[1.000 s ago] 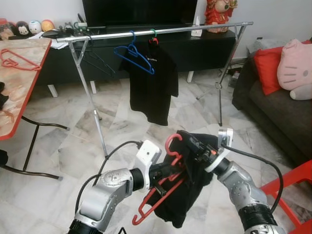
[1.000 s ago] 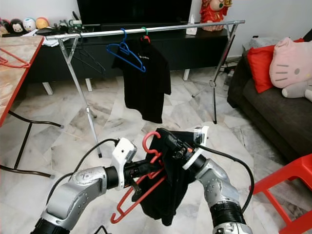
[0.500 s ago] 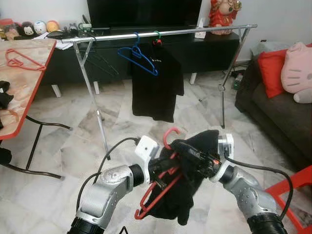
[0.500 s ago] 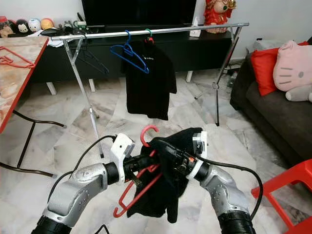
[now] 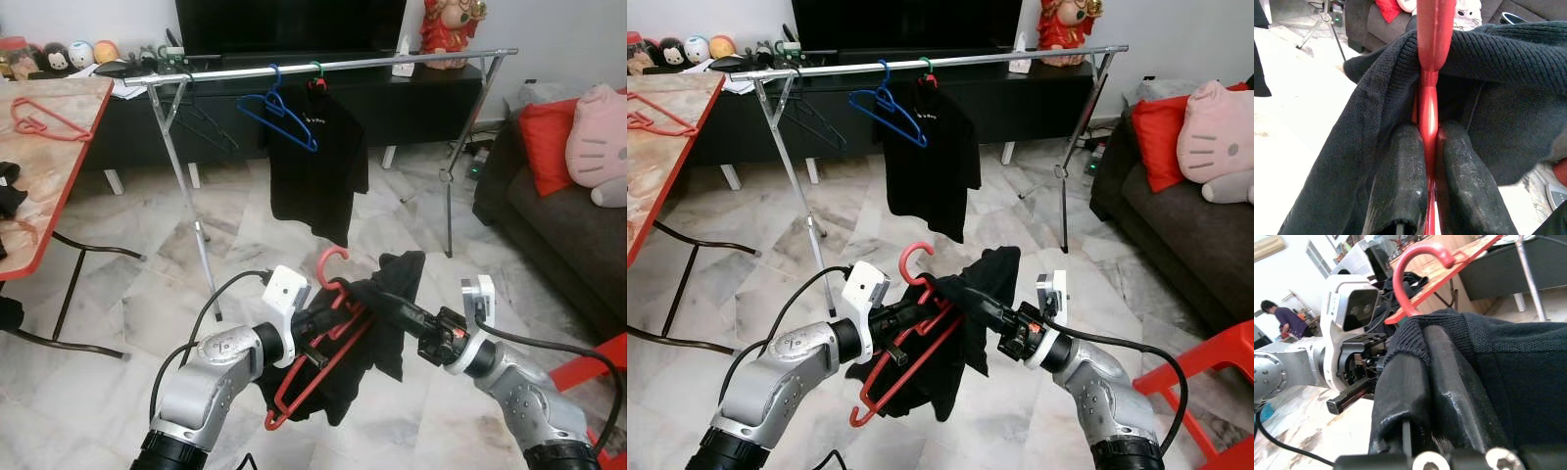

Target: Hang hanger

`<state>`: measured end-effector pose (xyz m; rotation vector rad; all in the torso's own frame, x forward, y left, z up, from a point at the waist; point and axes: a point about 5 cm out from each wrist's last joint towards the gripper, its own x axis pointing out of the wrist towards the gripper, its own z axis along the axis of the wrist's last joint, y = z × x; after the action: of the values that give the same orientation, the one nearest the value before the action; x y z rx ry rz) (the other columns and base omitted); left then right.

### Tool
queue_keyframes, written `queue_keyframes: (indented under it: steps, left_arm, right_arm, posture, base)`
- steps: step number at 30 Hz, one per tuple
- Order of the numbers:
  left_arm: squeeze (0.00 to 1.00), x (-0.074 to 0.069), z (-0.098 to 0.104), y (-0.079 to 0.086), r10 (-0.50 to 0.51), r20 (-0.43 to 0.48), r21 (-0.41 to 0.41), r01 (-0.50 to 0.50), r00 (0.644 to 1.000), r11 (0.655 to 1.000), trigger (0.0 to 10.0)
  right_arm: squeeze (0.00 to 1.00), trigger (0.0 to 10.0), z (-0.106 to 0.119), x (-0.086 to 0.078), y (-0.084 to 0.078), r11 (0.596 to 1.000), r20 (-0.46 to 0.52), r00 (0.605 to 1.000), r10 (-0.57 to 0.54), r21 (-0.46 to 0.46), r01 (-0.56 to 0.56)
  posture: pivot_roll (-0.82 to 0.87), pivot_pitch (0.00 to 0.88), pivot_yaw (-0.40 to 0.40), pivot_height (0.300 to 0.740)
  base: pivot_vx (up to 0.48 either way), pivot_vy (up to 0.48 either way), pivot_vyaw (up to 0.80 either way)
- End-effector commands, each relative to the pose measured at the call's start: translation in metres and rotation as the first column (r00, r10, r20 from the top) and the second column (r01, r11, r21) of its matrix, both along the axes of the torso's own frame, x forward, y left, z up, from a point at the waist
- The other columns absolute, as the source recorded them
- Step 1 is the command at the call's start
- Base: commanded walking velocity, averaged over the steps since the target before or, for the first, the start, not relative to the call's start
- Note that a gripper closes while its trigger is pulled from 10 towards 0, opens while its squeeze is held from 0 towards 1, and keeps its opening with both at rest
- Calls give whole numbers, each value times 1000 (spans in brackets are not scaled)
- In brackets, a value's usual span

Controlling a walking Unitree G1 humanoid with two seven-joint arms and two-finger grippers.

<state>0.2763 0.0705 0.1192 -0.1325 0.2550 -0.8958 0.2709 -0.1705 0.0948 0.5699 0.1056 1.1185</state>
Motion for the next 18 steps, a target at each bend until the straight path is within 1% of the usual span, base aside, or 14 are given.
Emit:
queue_keyframes:
  steps: [1,2,7,8,10,14,18]
  left_arm:
    - [0,3,12,-3,-14,59,-25,16,998,1000,10000]
    - [0,2,13,-3,-22,64,-27,23,998,999,10000]
    - [0,3,14,-1,-9,68,-27,11,998,1000,10000]
    - [0,4,14,2,8,70,-26,-7,998,1000,10000]
    - [0,5,14,2,13,70,-26,-11,997,1000,10000]
    - [0,7,14,4,30,78,-23,-29,996,999,10000]
    - [0,7,14,4,32,79,-26,-30,996,999,10000]
  right_arm:
    - [0,10000,4,-2,5,999,25,999,39,4,-39]
    - [0,10000,4,-3,9,998,24,998,58,8,-58]
    - [0,10000,6,-8,16,994,30,994,108,6,-109]
    - [0,10000,6,-10,15,993,30,992,121,-6,-121]
    - [0,10000,6,-11,14,992,30,992,123,-17,-123]
    - [0,10000,-1,-15,5,994,6,996,86,-67,-86]
    - [0,10000,-3,-16,3,994,-1,997,75,-84,-75]
  posture:
    - [61,0,-46,716]
    - [65,0,-44,716]
    - [71,0,-48,716]
    - [71,0,-48,716]
    - [71,0,-48,716]
    - [63,0,-48,716]
    - [61,0,-49,716]
  base:
    - [0,0,0]
    - [0,0,0]
    - [0,0,0]
    - [0,0,0]
    - [0,0,0]
    - [0,0,0]
    - [0,0,0]
